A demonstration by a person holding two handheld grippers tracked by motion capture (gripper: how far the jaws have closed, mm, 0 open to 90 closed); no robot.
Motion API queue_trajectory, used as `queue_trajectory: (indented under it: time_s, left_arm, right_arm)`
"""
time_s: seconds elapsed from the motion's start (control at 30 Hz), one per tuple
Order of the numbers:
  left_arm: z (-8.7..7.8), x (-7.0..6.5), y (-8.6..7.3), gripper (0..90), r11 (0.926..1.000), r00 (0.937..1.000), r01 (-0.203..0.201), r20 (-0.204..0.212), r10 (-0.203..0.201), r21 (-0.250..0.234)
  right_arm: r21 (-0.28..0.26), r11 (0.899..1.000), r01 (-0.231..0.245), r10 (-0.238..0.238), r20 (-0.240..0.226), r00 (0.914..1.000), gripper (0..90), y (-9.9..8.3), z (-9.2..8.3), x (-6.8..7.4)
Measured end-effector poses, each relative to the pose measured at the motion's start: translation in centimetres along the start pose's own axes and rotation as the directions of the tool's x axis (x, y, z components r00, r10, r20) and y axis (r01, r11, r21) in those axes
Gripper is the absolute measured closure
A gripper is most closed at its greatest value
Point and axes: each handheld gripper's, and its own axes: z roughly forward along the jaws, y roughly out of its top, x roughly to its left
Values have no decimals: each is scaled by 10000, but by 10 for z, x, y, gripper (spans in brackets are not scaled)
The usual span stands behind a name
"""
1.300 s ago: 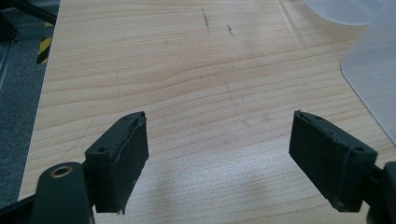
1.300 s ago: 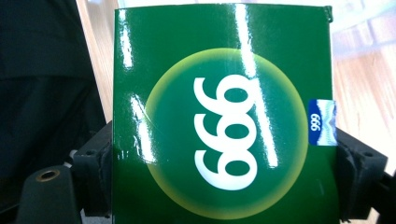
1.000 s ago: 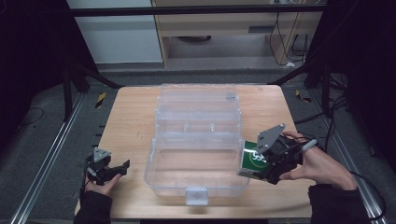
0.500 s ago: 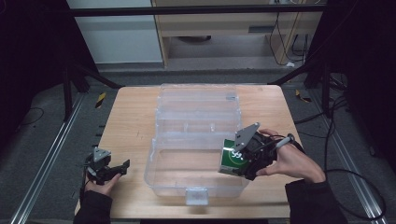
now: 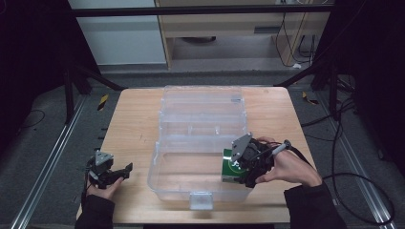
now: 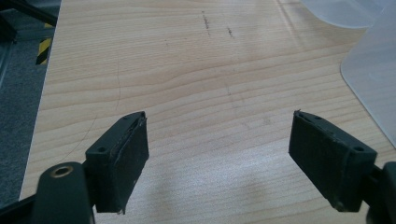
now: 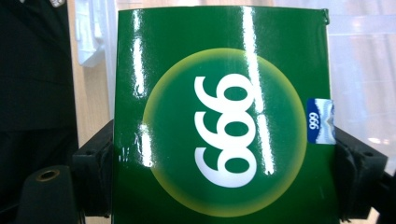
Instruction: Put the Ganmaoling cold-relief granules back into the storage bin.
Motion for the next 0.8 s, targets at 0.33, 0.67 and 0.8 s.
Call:
queue_trajectory:
  time_s: [0.33, 0.67, 0.8]
  left_arm:
    - [0, 0, 0, 193, 10000, 10000, -29, -12, 29, 9]
    - [0, 0, 0, 193, 10000, 10000, -27, -9, 27, 0]
    - [1, -1, 0, 193, 10000, 10000, -45, -6, 45, 18]
  right_arm:
    - [315, 9992, 249, -239, -315, 9992, 160, -6, 13, 5]
    - [-56, 9995, 325, -327, -312, 9990, 160, -10, 16, 7]
    - [-71, 9996, 271, -273, -166, 9995, 162, -11, 14, 8]
